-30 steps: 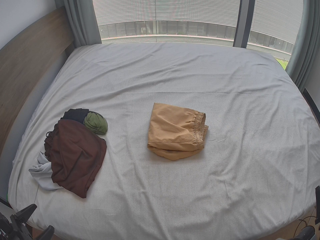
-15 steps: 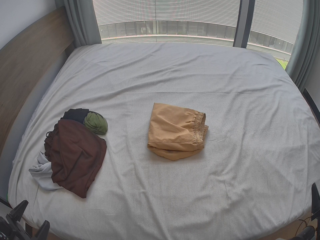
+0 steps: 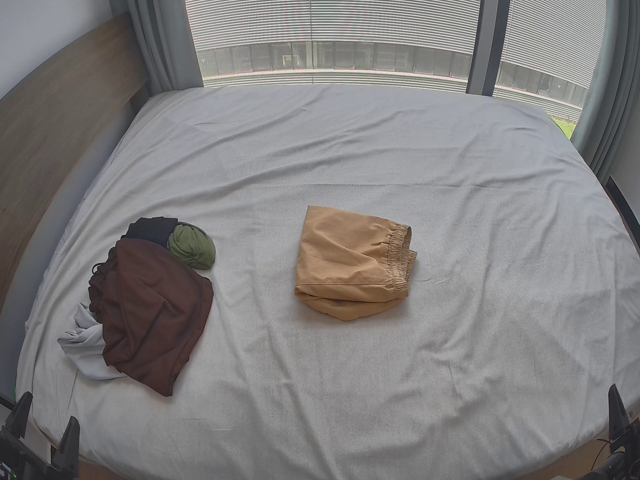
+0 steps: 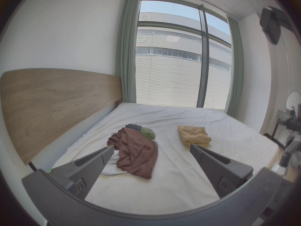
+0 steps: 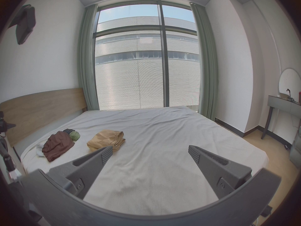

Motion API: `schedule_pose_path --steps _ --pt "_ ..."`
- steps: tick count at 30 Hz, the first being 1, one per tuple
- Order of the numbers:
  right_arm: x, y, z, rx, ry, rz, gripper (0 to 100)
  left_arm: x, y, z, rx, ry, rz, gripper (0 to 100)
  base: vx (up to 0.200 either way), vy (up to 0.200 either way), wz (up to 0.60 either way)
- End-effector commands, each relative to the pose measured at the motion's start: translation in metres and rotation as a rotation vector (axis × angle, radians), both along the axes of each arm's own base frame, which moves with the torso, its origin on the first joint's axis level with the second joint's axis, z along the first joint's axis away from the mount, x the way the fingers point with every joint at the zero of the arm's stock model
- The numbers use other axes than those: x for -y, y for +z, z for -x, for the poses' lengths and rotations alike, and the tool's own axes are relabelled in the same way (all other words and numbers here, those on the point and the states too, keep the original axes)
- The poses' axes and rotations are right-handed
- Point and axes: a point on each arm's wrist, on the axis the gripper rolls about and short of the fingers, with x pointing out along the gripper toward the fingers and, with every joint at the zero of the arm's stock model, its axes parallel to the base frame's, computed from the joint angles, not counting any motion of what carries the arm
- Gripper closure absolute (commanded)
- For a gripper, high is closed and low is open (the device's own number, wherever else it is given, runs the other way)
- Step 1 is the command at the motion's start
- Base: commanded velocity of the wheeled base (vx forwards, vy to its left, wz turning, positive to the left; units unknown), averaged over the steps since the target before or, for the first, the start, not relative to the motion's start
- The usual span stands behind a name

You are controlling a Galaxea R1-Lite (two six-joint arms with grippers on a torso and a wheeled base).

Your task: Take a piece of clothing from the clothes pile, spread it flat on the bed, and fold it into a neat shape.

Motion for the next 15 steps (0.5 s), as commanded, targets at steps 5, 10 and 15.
schedule_pose_path --steps 5,10,15 --pt "-0.0010 -0.0078 -0.0012 -0.051 0.042 0.053 0 0.0007 -0.0115 0.0044 0.001 0.049 -0.061 0 0.000 0.000 0.00" --pt "-0.0016 -0.0078 -0.0011 -0.049 0.074 0.070 0 0.0007 -0.0114 0.0044 0.002 0.046 -0.062 0 0.000 0.000 0.00" --pt "-0.0016 -0.0077 -0.0010 -0.046 0.073 0.069 0 0.0007 -0.0114 0.0044 0.002 0.046 -0.064 0 0.000 0.000 0.00"
